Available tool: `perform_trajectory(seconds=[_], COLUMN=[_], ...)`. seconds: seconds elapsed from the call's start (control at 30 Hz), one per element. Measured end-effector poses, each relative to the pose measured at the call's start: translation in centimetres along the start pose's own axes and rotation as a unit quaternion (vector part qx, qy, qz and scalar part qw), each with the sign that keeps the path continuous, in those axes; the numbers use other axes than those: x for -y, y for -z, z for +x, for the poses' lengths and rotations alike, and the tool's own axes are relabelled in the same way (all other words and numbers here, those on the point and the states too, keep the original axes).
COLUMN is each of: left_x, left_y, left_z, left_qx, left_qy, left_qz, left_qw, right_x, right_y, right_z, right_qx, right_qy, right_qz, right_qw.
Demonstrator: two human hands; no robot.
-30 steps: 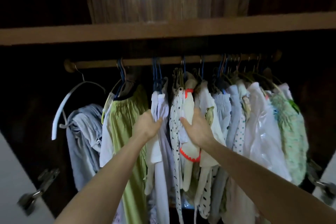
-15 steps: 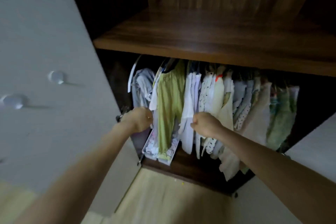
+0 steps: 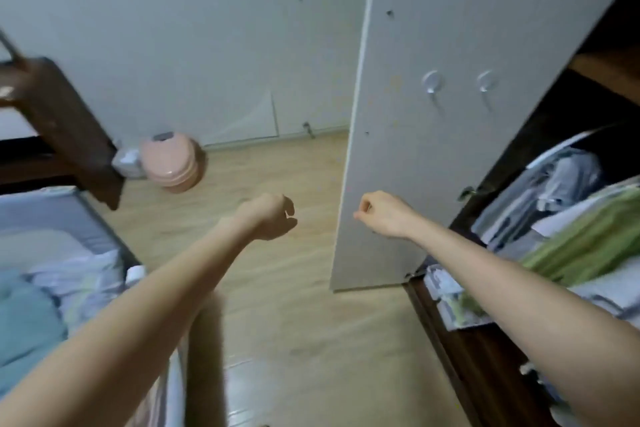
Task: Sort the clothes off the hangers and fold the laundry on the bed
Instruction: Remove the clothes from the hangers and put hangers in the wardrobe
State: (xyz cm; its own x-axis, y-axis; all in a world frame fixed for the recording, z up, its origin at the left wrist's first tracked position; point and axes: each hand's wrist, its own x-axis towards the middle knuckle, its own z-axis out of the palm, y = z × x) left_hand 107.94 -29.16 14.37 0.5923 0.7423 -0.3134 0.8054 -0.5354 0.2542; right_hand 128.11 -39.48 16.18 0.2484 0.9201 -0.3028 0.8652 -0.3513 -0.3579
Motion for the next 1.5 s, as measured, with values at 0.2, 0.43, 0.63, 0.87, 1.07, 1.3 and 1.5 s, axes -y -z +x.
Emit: perform_trajectory(seconds=[0.2,0.43,0.63,0.87,1.07,1.3,1.5], left_x=[15.2,28.6,35.2,44.9,54.5,70.7,84.1], left_y=[2.7,7.7,11.5,16.5,19.9,21.0,24.5], left_z=[-4.9,-6.0,1.0,12.6,17.0,17.5,15.2], left_qx=[-0.047,-0.063,-0.067,-0.049,-0.008,-0.007,-0.040], left_qy=[0.111,0.179,0.202,0.309,0.395,0.477,0.526], left_qz=[-0.037,-0.006,-0.006,-0.040,-0.075,-0.107,-0.149], left_qw=[0.992,0.982,0.977,0.949,0.916,0.872,0.836], right_x=[15.0,29.3,35.8,43.3,54.9,71.9,86.9], right_y=[-4.8,-8.6,-8.2,-5.6,-4.8,-10.9,-14.7], right_z=[7.8,16.1,27.4,45.6,58.2,66.1,69.4], right_qx=[0.046,0.069,0.069,0.092,0.119,0.150,0.165], right_qy=[0.111,0.205,0.257,0.331,0.401,0.510,0.551], right_qz=[-0.005,-0.025,-0.040,-0.108,-0.202,-0.274,-0.318], right_qw=[0.993,0.976,0.963,0.933,0.885,0.801,0.754])
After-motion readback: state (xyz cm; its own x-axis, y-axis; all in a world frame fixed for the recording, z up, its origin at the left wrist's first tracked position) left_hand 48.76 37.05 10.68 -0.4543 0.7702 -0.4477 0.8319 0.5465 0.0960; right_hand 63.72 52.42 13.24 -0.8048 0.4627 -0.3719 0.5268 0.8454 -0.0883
